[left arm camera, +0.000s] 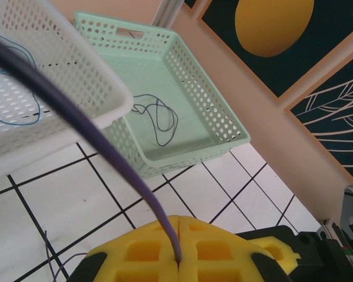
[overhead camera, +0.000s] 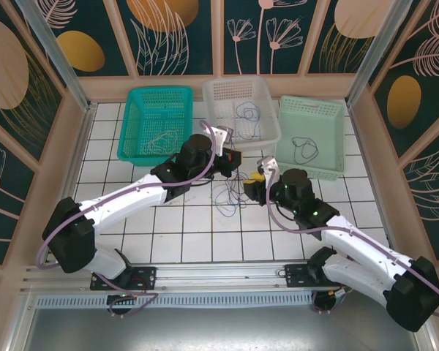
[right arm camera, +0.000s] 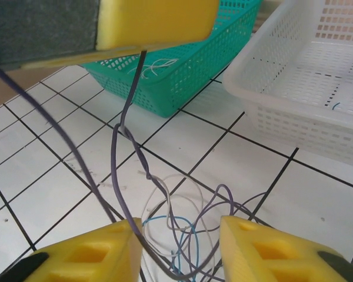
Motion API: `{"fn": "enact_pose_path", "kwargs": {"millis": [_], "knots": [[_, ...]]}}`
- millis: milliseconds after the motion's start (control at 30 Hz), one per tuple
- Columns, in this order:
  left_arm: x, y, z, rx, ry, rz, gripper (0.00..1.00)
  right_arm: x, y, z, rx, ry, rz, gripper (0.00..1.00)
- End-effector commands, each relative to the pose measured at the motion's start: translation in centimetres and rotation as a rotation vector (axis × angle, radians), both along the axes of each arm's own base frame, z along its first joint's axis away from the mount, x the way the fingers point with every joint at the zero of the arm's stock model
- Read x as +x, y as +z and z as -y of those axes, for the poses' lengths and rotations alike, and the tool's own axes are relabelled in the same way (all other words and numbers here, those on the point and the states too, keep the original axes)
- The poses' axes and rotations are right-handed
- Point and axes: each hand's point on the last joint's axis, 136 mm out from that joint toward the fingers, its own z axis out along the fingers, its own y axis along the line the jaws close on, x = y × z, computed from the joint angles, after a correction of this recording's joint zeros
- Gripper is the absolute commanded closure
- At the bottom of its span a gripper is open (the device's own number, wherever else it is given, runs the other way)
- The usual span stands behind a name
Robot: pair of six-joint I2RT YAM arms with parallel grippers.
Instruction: Untangle the cables
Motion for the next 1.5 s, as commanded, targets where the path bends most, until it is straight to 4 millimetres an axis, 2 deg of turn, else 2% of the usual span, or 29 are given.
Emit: {"fn": "enact_pose_path", "kwargs": {"millis": [0,133,233,267,367,467,600,733,1067,1167,1200,1467], "knots": [[-0.4,2.1,0.1,-0.057,-0.028,0.057,1.00,0.4,0.9,-0.7,0.027,0.030,0.046,0.67],[-0.4,2.3,0.2,-0.068,-0.033,0.057,1.00,0.4,0.9,-1.0,0.028,0.047,0.048,0.80],[-0.5,2.6,0.2,-0.081,-0.033,0.061,1.00,0.2,1.0,-1.2,0.031,0.063,0.054,0.97],[-0.5,2.6,0.2,-0.082,-0.034,0.060,1.00,0.2,1.1,-1.2,0.030,0.065,0.056,1.00],[-0.2,2.7,-0.1,-0.075,-0.012,0.065,1.00,0.2,0.9,-1.0,0.026,0.054,0.049,1.00],[0.6,3.1,-1.5,-0.047,0.053,0.079,1.00,0.6,0.2,-0.2,0.011,0.004,0.024,1.00],[1.9,4.9,-5.1,-0.028,0.171,0.126,1.00,0.8,-0.5,1.6,0.010,-0.093,0.006,1.00],[2.1,7.1,-8.4,-0.013,0.262,0.190,1.00,1.0,-0.9,4.0,0.033,-0.194,-0.010,1.00],[0.8,12.9,-12.4,-0.048,0.359,0.318,1.00,1.8,-1.4,7.8,0.055,-0.370,-0.045,1.00],[0.2,14.6,-13.7,-0.058,0.392,0.355,1.00,1.6,-1.5,8.1,0.067,-0.387,-0.057,1.00],[0.0,15.1,-14.2,-0.062,0.402,0.366,1.00,1.9,-1.5,8.9,0.076,-0.411,-0.057,1.00],[-1.9,18.3,-17.5,-0.087,0.478,0.433,1.00,1.4,-2.7,9.4,0.110,-0.436,-0.116,1.00]]}}
